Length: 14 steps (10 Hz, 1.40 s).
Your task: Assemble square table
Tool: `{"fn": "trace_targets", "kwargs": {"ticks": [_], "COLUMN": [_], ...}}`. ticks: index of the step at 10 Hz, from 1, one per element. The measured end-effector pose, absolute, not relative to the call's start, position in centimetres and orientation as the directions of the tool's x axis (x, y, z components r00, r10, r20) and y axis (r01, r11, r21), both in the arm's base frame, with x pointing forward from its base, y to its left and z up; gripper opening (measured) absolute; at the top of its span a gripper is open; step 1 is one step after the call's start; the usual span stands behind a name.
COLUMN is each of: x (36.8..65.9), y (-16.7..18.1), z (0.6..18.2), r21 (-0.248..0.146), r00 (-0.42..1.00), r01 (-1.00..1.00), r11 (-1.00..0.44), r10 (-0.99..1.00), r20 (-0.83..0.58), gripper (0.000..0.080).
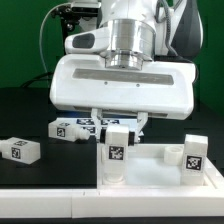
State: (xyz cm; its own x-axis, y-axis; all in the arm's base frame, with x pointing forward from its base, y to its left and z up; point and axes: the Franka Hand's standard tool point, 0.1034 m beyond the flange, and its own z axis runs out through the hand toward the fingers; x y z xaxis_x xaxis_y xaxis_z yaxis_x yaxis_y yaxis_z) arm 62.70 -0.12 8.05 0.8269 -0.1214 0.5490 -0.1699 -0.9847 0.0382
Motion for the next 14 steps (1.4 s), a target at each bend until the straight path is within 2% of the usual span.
{"fn": "trace_targets", "kwargs": {"ticks": [6,7,8,9,10,11,12,14], "x": [62.8,62.8,62.8,62.8,62.8,63.1,63.8,64.5], "y": [-0.1,-0.1,-0.1,-0.1,-0.1,-0.3,-0.6,0.0], "z": [8.0,8.0,8.0,8.0,7.9,8.4,9.6,9.6], "r21": [0.046,0.046,0.047,0.048,0.048,0.032,0.016,-0.018], "r00": [0.807,0.807,0.808,0.808,0.815,0.847,0.848,0.918], "r01": [-0.165,-0.164,-0.163,-0.162,-0.161,-0.167,-0.177,-0.183], "r11": [-0.985,-0.985,-0.985,-0.986,-0.986,-0.986,-0.984,-0.983], "r10": [-0.108,-0.107,-0.106,-0.105,-0.106,-0.127,-0.144,-0.177], "r20": [0.580,0.580,0.580,0.580,0.570,0.516,0.509,0.354], "gripper": [0.0286,0.0388,0.0527,0.0611,0.0611,0.0642,0.0647,0.0649]}}
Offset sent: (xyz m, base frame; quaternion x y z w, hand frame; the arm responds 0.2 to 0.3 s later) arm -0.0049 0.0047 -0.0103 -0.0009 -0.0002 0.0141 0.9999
